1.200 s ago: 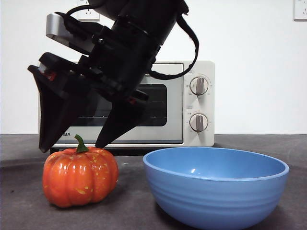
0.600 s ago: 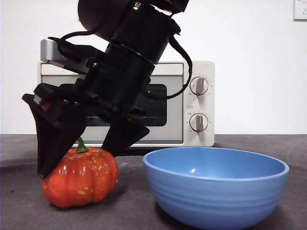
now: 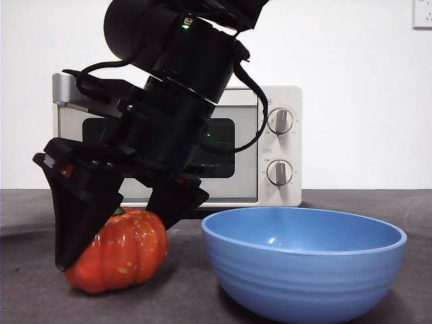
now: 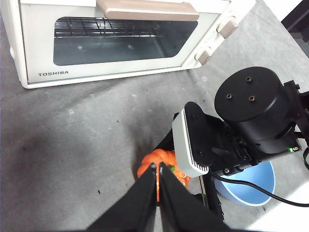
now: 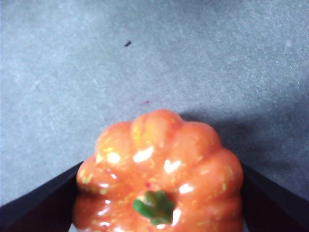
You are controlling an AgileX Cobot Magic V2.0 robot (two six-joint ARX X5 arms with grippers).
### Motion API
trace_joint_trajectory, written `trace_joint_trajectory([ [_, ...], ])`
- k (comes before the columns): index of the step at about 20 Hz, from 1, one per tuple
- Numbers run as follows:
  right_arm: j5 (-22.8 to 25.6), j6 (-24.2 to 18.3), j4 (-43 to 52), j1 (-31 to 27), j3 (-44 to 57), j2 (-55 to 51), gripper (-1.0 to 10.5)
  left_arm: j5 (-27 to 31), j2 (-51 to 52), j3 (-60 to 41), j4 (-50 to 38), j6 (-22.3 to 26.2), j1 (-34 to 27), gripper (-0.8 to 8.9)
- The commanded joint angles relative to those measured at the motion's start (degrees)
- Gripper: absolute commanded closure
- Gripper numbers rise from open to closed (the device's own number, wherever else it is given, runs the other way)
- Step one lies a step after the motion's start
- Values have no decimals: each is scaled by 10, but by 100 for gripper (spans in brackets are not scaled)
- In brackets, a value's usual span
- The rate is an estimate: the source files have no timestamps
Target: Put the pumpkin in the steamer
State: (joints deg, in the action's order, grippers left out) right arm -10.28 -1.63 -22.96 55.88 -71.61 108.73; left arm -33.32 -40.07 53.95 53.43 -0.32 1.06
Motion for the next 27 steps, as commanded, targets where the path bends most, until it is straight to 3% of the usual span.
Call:
trace_joint_trajectory([
  [1, 3, 2, 3, 9, -13, -2, 589, -3, -3, 10, -5, 10, 2, 798],
  [7, 18, 11, -10, 8, -16, -89, 589, -3, -3, 10, -5, 10, 2, 798],
  [15, 28, 12, -175, -17, -9, -238, 589, -3, -3, 10, -5, 10, 2, 798],
  [21, 29, 14, -151, -50, 118, -340, 589, -3, -3, 10, -5, 10, 2, 798],
  [27, 29, 22, -87, -50, 234, -352, 588, -3, -3, 10, -5, 10, 2, 798],
])
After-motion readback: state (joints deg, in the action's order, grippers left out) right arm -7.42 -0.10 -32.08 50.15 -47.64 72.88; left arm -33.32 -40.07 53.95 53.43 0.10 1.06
